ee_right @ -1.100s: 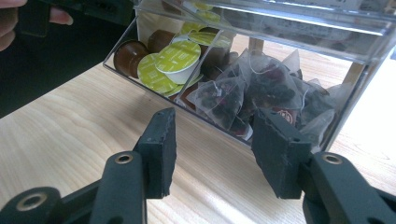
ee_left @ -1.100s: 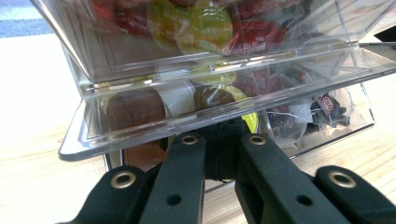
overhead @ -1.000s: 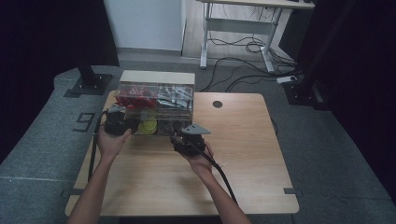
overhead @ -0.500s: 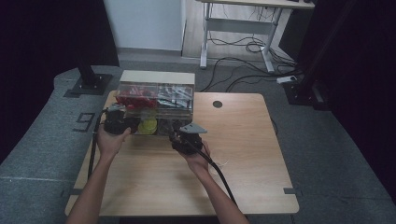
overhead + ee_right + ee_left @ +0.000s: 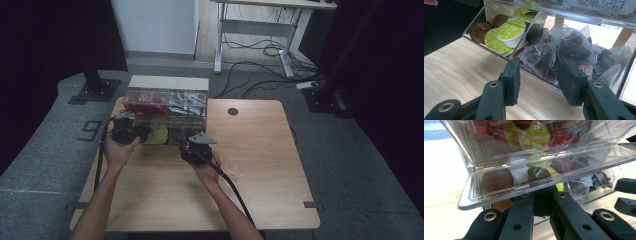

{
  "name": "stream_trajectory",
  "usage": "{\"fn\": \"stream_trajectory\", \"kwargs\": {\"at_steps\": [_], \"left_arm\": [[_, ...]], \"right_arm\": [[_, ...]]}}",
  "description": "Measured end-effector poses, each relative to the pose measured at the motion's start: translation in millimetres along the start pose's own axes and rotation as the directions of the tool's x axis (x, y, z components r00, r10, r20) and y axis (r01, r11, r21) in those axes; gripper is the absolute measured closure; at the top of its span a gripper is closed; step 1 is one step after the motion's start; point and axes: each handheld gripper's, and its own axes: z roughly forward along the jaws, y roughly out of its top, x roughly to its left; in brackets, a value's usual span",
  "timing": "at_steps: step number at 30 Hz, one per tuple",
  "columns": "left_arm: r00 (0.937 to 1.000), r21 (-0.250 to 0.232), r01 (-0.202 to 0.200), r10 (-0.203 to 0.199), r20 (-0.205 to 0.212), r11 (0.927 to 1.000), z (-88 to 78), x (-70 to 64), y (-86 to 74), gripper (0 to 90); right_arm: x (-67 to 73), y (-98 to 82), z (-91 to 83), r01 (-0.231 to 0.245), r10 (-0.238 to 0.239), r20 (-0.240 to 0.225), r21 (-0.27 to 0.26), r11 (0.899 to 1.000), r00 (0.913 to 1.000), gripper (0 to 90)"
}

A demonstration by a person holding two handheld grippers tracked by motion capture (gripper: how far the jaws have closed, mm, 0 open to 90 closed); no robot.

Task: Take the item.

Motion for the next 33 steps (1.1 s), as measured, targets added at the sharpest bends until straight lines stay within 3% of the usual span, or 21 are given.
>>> {"fn": "stream_trajectory", "kwargs": {"at_steps": [19,33], "left_arm": [[1.0000,0.003,-0.003,0.003,0.003,1.0000,0.7,0.7,-0.2,90.0],[1.0000,0.001,0.000,0.000,0.007,1.0000,1.3,0.4,-0.2,90.0]], "right_arm": [[3.4,-4.7,19.8,0.000,0.000,0.024,-0.009,1.000,0.9997,57.0],[7.3,-2.6,30.1,0.005,-0.004,0.039,-0.005,1.000,0.9992,65.0]]}}
